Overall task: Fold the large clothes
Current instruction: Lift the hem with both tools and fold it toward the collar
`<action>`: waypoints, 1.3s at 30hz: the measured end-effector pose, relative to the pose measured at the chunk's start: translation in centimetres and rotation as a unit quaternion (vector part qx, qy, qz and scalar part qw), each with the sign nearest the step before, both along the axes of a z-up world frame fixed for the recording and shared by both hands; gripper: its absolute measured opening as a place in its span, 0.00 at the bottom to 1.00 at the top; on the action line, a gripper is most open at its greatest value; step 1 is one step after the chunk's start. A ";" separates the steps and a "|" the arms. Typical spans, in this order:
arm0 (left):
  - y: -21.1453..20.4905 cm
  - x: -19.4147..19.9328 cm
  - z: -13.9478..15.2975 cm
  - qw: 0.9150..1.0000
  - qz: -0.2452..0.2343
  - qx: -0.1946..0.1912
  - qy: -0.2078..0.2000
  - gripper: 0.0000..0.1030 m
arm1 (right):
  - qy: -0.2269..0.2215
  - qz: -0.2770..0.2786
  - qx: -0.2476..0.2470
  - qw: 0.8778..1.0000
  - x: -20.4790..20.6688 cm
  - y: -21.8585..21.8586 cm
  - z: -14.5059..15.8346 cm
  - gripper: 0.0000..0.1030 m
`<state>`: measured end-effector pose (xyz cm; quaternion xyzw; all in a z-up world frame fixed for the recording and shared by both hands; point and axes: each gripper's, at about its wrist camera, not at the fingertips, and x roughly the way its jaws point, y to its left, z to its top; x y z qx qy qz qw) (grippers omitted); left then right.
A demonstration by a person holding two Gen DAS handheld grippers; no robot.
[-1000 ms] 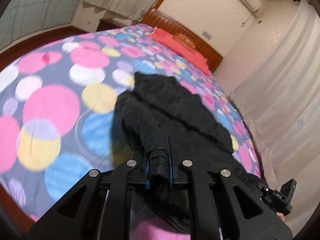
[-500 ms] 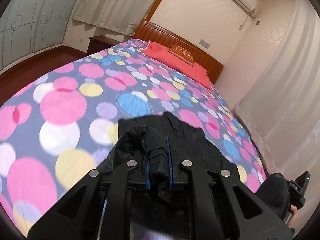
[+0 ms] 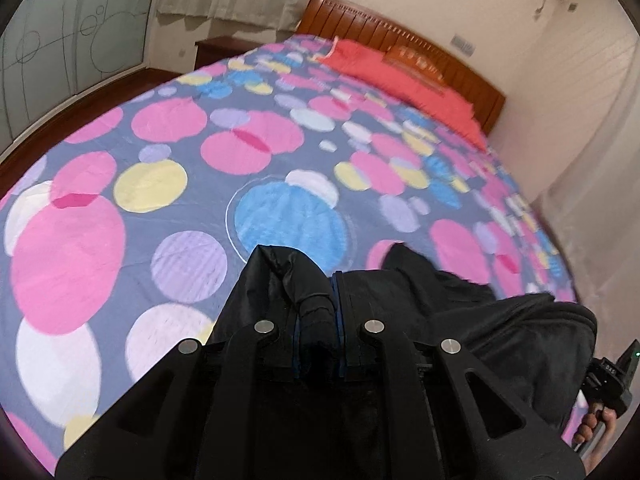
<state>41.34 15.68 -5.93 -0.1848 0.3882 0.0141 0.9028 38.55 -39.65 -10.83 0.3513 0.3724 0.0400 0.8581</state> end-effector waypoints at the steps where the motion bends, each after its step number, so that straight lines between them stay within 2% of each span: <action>1: -0.1 0.8 -0.9 1.000 0.000 0.004 0.007 0.11 | 0.009 0.000 -0.002 1.000 0.7 0.0 -0.8 0.12; 7: -0.6 3.4 -4.0 0.999 -0.006 0.025 0.026 0.12 | 0.041 0.000 -0.007 0.999 3.2 0.3 -4.5 0.14; 10: -0.4 3.2 -4.0 1.000 -0.015 0.015 0.022 0.18 | 0.038 0.002 0.010 0.999 3.1 0.0 -4.7 0.21; 11: -0.1 3.0 -3.7 1.000 -0.020 0.002 0.018 0.25 | 0.037 0.003 0.017 0.999 2.9 -0.1 -4.6 0.24; 12: 0.3 3.0 -3.4 1.000 -0.023 -0.012 0.014 0.37 | 0.035 0.003 0.026 0.999 2.5 -0.4 -4.3 0.26; 13: 0.7 2.8 -3.1 0.999 -0.025 -0.027 0.010 0.46 | 0.032 0.003 0.037 0.999 2.2 -0.7 -4.1 0.33; 14: 1.4 2.5 -2.4 0.999 -0.022 -0.048 0.001 0.58 | 0.029 0.001 0.044 0.999 2.0 -0.9 -3.8 0.44; 15: 1.9 2.2 -1.9 0.998 -0.014 -0.060 -0.006 0.65 | 0.022 -0.004 0.049 0.999 1.6 -1.1 -3.2 0.51; 16: 2.4 1.7 -1.3 0.997 -0.002 -0.070 -0.016 0.67 | 0.011 -0.014 0.044 0.999 1.0 -1.4 -2.4 0.64; 17: 3.3 1.1 -0.3 0.996 0.012 -0.081 -0.027 0.69 | 0.002 -0.025 0.035 0.999 0.5 -1.7 -1.6 0.68; 21: 3.6 -0.7 1.8 0.994 0.028 -0.096 -0.041 0.69 | -0.023 -0.030 0.018 0.999 -1.1 -0.8 0.7 0.68; 24: 0.8 -2.1 2.6 0.997 -0.004 -0.066 -0.043 0.69 | -0.035 0.000 -0.039 0.999 -1.3 3.1 2.3 0.67; 26: -2.5 -2.9 2.3 0.998 -0.038 -0.036 -0.041 0.69 | -0.035 0.033 -0.088 0.995 -1.1 6.8 2.9 0.60; 30: -7.9 -2.6 1.0 0.996 -0.082 0.012 -0.028 0.69 | -0.033 0.097 -0.155 0.983 0.9 14.2 2.9 0.56; 33: -10.4 -1.4 -0.7 0.995 -0.089 0.026 -0.023 0.69 | -0.032 0.125 -0.184 0.974 2.6 18.0 2.2 0.56; 39: -12.7 1.8 -5.2 0.992 -0.073 0.100 0.009 0.69 | -0.010 0.149 -0.290 0.945 4.9 22.5 -1.6 0.56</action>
